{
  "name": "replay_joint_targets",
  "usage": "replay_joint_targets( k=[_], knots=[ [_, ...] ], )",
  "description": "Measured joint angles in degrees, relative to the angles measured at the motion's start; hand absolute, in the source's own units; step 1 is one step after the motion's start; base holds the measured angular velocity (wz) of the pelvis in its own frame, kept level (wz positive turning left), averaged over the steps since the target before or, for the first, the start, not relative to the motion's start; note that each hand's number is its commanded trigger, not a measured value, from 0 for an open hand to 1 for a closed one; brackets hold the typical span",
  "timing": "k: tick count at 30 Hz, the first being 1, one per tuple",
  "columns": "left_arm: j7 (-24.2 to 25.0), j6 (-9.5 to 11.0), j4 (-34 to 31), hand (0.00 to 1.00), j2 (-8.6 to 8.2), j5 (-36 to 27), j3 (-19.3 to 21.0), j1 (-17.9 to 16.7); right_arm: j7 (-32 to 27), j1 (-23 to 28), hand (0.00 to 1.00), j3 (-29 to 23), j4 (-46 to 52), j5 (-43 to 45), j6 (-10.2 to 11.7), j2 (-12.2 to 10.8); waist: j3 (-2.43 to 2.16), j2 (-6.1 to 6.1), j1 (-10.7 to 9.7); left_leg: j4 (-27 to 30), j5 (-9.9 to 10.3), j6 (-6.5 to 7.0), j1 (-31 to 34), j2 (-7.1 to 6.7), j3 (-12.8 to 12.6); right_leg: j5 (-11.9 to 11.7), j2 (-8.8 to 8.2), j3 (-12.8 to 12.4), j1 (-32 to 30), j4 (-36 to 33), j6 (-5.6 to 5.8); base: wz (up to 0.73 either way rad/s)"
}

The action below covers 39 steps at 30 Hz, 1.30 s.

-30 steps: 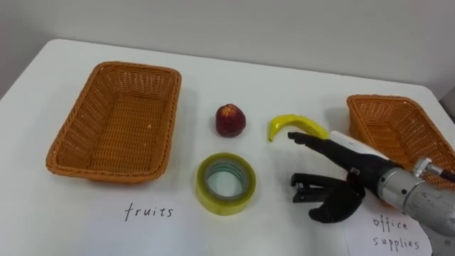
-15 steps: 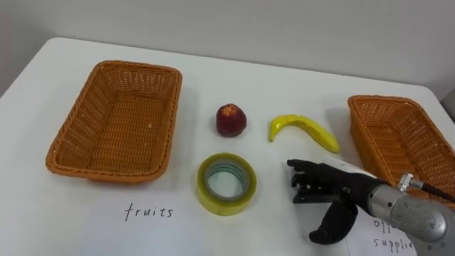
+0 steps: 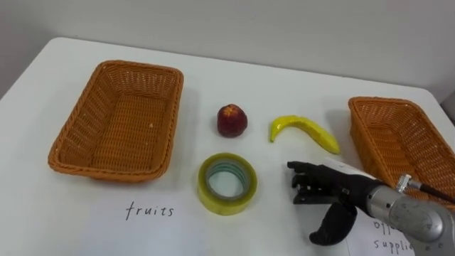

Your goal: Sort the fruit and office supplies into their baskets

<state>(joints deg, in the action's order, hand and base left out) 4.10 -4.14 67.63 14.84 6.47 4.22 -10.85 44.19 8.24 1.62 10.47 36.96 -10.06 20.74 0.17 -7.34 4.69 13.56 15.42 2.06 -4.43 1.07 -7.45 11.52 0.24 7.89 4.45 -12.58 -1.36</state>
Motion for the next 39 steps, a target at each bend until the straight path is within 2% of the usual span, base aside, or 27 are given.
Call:
replay_joint_targets(
  k=[9, 17, 22, 26, 39],
  knots=[
    [0.0, -1.0, -1.3, 0.00, 0.01, 0.4, 0.0, 0.0, -0.5, 0.0, 0.00, 0.0, -0.9, 1.6, 0.0, 0.0, 0.04, -0.07, 0.3, 0.1, 0.0, 0.00, -0.2, -0.03, 0.1, 0.0, 0.07, 0.3, 0.4, 0.0, 0.00, 0.01],
    [-0.4, -1.1, -1.6, 0.00, -0.12, 0.5, 0.0, -0.3, -1.3, 0.0, 0.00, 0.0, -0.9, 3.7, 0.1, 0.0, 0.03, 0.16, 0.3, 0.1, 0.0, 0.00, -0.2, -0.06, 0.1, 0.0, 0.06, 0.3, 0.4, 0.0, 0.00, 0.00],
    [-1.3, -1.7, -2.4, 0.00, -0.34, 0.4, 0.1, -1.0, -2.7, -0.3, 0.00, -0.3, -0.9, 7.5, -0.9, 0.0, -0.03, 1.34, 0.1, -0.2, 0.0, 0.08, -0.6, -0.20, 0.1, 0.0, -0.04, 0.2, 0.7, 0.3, 0.02, 0.00],
    [-1.4, -1.8, -2.4, 0.00, -0.37, 0.4, 0.1, -1.4, -3.4, -0.3, 0.00, -0.6, -0.9, 8.8, -1.6, 0.0, 0.02, 1.77, 0.1, -0.9, -0.3, 0.07, -1.3, -0.34, 0.2, 0.0, -0.07, 0.2, 1.3, 0.9, 0.05, 0.00],
    [-2.4, -1.8, -2.5, 0.00, -0.67, 0.4, 0.1, -1.9, -4.0, -0.3, 0.00, -0.6, -1.1, 8.8, -2.1, 0.0, 0.06, 1.71, 0.0, -1.0, -0.3, 0.08, -1.3, -0.42, 0.4, -0.1, -0.12, 0.4, 1.3, 1.0, 0.08, 0.00]
  ],
)
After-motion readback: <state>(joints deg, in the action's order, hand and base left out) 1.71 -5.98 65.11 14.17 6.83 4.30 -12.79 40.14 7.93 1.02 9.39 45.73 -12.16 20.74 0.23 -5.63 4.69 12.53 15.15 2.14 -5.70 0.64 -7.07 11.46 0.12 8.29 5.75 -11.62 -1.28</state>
